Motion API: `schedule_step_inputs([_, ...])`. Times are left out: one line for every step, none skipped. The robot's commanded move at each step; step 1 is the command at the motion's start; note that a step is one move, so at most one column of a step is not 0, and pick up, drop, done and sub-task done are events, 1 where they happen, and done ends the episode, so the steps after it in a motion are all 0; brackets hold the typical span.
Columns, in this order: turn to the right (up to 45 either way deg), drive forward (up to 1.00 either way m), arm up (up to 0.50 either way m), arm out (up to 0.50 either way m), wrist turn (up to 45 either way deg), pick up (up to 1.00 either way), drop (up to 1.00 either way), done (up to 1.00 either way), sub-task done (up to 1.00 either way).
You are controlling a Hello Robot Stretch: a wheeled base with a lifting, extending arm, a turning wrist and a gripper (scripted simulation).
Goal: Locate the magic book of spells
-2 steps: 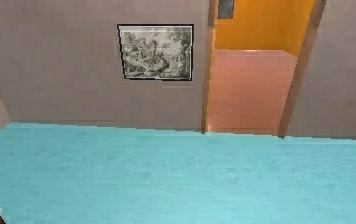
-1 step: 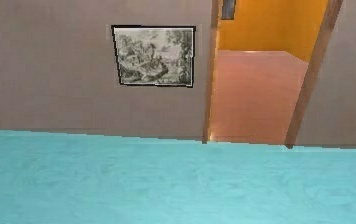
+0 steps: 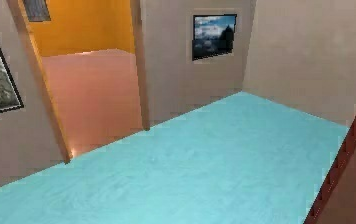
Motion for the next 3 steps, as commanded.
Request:
schedule_step_inputs([42.0, 0.00, 0.00, 0.00, 0.0, 0.00, 0.00, 0.00, 0.00])
schedule_step_inputs([0.0, 0.05, 0.00, 0.00, 0.0, 0.00, 0.00, 0.00, 0.00])
schedule_step_inputs([-45.0, 0.00, 0.00, 0.00, 0.0, 0.00, 0.00, 0.00, 0.00])
